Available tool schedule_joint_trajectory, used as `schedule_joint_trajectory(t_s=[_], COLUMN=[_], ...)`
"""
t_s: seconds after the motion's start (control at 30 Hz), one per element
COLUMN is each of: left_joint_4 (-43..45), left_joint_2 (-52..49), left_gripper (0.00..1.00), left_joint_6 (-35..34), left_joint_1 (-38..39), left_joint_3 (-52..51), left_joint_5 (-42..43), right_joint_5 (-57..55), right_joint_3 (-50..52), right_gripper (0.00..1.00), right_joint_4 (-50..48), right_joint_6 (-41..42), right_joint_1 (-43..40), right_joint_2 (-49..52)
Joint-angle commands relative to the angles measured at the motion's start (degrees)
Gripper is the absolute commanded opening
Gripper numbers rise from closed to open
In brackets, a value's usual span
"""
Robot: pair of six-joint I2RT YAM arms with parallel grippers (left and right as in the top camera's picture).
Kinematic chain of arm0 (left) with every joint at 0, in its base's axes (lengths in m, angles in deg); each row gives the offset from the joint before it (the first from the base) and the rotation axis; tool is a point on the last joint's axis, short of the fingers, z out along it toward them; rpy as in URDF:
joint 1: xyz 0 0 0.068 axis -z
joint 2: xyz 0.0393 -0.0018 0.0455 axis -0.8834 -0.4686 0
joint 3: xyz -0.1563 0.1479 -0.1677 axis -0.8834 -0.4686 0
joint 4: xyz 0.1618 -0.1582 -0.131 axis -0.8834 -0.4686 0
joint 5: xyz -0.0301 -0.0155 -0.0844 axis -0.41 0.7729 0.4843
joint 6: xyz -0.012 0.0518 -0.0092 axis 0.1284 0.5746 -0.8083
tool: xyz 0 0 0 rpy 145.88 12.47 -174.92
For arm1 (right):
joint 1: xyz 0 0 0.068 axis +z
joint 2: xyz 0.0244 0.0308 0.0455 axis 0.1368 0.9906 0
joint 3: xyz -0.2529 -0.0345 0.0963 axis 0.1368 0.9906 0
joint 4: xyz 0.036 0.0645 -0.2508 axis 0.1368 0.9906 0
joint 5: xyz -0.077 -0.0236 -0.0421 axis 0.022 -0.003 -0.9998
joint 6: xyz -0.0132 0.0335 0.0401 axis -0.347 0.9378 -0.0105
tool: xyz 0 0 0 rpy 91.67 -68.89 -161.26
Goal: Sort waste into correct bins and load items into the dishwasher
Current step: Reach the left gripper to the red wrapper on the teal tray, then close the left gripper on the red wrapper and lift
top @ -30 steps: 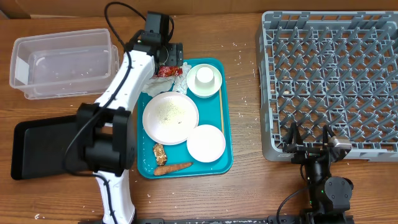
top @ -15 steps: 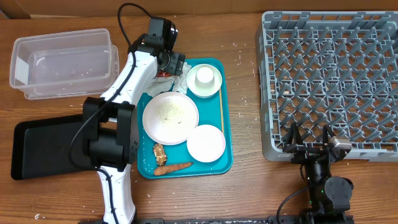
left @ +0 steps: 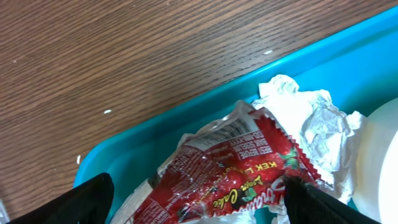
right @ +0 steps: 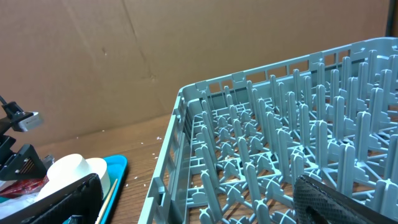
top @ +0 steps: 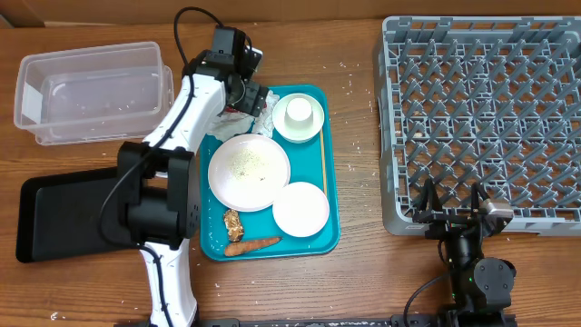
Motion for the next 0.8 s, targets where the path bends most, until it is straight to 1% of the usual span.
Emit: schedule_joint_trajectory(t_s=[0.0, 0.33, 0.37, 0.47, 0.57, 0.77], left_joint_4=[0.4, 0.7, 0.9, 1.1, 1.5, 1.7], left_joint_2=[-1.2, -1.2, -1.2, -1.2, -1.2, -1.2], left_gripper=[0.89, 0.85, 0.83, 0.72, 0.67, 0.52], left_joint_6=[1.1, 1.0, 1.0, 1.0, 1.0, 1.0], left_joint_1=[-0.8, -1.9, -1.9, -2.1, -2.2, -2.3], left_joint_3=[-0.1, -3.2, -3.4, -3.6, -3.7, -4.4], left_joint_5=[1.3, 1.4, 1.3, 1.4, 1.3, 1.3], right_joint_5=[0.3, 0.3, 0.3, 0.3, 0.3, 0.3], right_joint_3=[0.6, 0.6, 0.6, 0.6, 0.6, 0.6], right_gripper=[1.0, 1.0, 1.0, 1.0, 1.0, 1.0], right_joint_4=[-0.3, -0.3, -0.3, -0.3, -0.3, -0.3], right_joint_6=[-0.4, -0.5, -0.4, -0.4, -0.4, -0.4], right_joint_1=[0.3, 0.3, 0.3, 0.3, 0.3, 0.3], right_joint_2=[-0.7, -0.7, -0.7, -0.7, -0.7, -0.7])
